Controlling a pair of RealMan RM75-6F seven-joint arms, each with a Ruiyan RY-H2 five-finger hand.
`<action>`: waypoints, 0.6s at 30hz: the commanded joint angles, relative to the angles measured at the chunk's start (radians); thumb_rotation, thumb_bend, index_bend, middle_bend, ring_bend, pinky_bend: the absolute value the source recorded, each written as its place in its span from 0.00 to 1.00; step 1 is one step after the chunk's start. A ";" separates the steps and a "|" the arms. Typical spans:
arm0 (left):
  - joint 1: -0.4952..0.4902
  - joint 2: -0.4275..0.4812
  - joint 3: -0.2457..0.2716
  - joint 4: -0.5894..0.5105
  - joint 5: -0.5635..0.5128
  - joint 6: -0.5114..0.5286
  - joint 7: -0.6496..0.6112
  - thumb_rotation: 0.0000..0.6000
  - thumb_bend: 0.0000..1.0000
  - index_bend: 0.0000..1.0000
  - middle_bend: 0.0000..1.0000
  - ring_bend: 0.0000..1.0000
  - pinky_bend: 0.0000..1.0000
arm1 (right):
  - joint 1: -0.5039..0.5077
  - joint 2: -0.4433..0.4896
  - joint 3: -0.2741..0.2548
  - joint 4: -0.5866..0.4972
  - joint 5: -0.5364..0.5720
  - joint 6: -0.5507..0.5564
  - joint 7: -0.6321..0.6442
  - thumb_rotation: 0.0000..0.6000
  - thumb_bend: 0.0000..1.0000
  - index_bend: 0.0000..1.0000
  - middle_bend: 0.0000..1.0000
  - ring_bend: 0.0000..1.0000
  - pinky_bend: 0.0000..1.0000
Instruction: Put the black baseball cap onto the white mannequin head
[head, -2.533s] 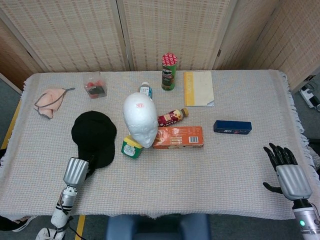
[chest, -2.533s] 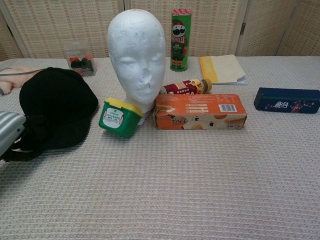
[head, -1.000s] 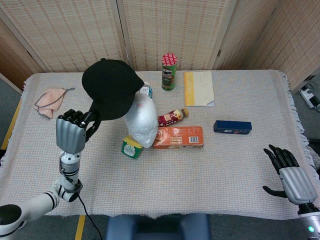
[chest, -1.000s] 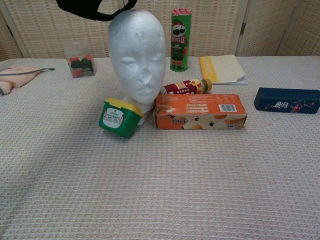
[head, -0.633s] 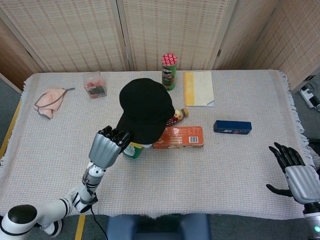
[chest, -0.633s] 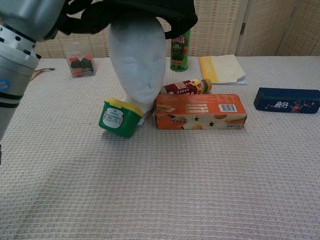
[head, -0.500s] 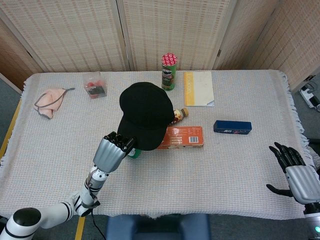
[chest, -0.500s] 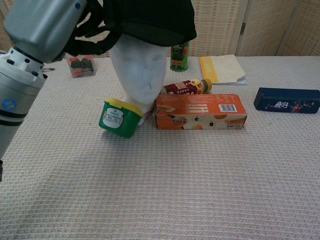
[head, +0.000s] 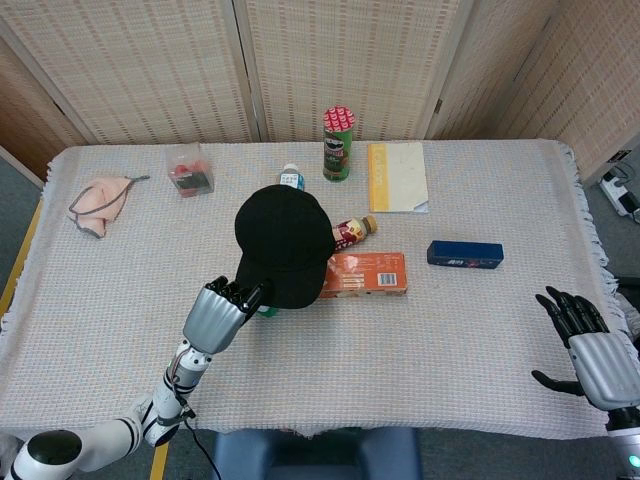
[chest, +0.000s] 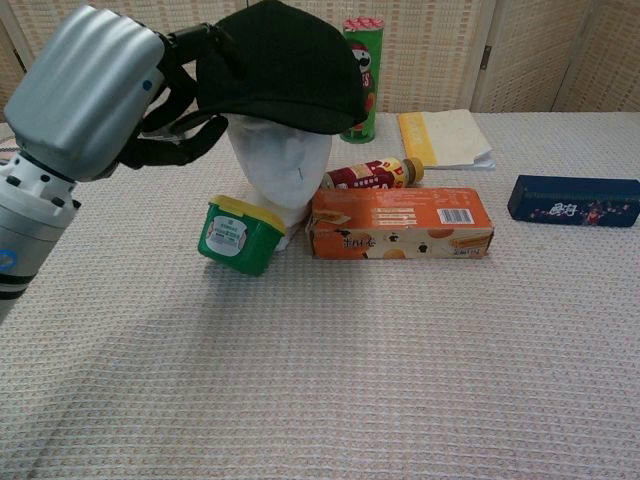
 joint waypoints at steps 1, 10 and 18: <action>0.092 0.066 0.041 -0.132 -0.053 -0.045 0.046 1.00 0.11 0.00 0.40 0.57 0.83 | -0.001 -0.001 0.000 -0.002 0.001 0.001 -0.005 1.00 0.05 0.00 0.00 0.00 0.00; 0.338 0.507 0.244 -0.671 -0.160 -0.100 0.069 1.00 0.08 0.00 0.12 0.12 0.25 | -0.001 -0.003 -0.004 -0.008 0.005 -0.010 -0.026 1.00 0.05 0.00 0.00 0.00 0.00; 0.508 0.720 0.279 -0.724 -0.294 -0.063 -0.166 1.00 0.08 0.02 0.12 0.06 0.20 | 0.015 -0.035 -0.006 -0.006 0.036 -0.063 -0.095 1.00 0.05 0.00 0.00 0.00 0.00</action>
